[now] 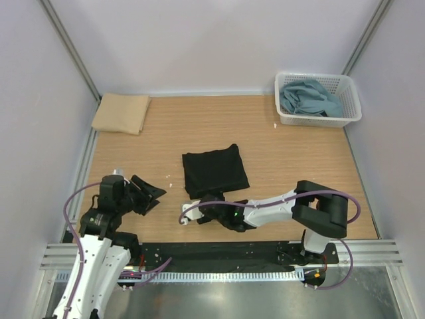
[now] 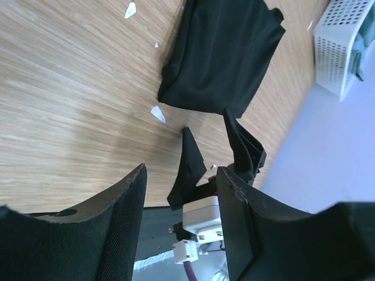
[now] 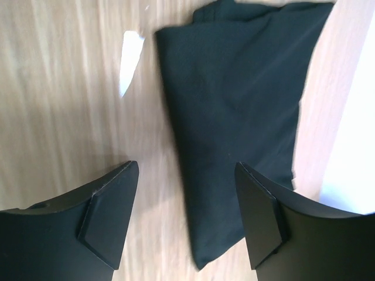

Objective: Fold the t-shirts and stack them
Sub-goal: Neatly place the folded tshirt to the corner

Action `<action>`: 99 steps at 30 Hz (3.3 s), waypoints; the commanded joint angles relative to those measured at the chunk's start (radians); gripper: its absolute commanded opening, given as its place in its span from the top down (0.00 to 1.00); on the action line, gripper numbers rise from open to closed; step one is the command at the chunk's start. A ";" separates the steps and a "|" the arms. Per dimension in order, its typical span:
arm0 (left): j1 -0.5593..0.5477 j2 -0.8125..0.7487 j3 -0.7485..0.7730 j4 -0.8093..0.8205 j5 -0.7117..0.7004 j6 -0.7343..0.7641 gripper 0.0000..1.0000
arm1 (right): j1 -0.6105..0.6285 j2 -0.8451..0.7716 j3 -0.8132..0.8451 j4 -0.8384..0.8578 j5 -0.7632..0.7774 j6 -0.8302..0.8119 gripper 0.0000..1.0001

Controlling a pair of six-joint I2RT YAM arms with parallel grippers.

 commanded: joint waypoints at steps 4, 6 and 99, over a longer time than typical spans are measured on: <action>0.006 -0.029 0.026 -0.047 -0.012 -0.049 0.41 | 0.003 0.067 0.010 0.200 0.006 -0.143 0.27; 0.006 -0.012 0.046 -0.062 -0.016 -0.041 0.38 | -0.002 0.119 0.027 0.225 0.025 -0.156 0.29; 0.002 1.550 1.147 0.145 -0.100 0.728 1.00 | -0.440 -0.554 -0.068 -0.344 -0.192 0.765 0.10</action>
